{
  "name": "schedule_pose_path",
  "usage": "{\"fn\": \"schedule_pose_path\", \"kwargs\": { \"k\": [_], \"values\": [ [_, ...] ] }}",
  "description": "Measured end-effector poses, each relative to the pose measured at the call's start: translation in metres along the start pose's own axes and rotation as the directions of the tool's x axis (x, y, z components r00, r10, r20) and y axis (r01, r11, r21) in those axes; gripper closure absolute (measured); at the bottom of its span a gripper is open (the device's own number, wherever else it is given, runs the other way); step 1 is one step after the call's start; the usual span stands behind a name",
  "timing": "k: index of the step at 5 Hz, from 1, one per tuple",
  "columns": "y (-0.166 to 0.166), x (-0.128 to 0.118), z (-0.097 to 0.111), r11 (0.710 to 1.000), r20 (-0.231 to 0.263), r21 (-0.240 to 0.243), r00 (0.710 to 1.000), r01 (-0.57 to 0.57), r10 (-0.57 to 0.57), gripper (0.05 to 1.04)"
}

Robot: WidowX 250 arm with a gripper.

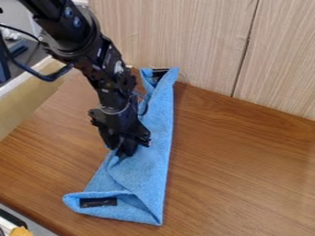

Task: Fold the cloth from right to left

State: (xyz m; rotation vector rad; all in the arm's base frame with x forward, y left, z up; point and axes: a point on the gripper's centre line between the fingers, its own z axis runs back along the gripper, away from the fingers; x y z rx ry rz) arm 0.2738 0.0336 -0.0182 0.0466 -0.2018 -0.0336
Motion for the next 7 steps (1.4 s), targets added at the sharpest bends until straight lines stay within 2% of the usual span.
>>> {"fn": "schedule_pose_path", "kwargs": {
  "k": [1,2,4,5,6,7],
  "values": [
    [-0.003,0.002,0.001,1.000,-0.009,0.004,1.000,0.016,-0.016,0.118],
    [-0.008,0.001,0.003,0.999,-0.034,0.001,0.999,0.032,-0.032,0.083],
    [-0.015,0.019,0.034,0.999,0.009,-0.011,0.999,0.047,-0.047,0.083],
    [-0.019,0.031,0.062,0.999,0.063,-0.008,0.997,0.050,-0.050,0.083],
    [-0.021,0.036,0.084,0.997,0.095,-0.007,0.992,0.081,-0.080,0.083],
    [-0.021,0.036,0.085,0.997,0.098,-0.007,0.992,0.080,-0.079,0.083]
  ]
}}
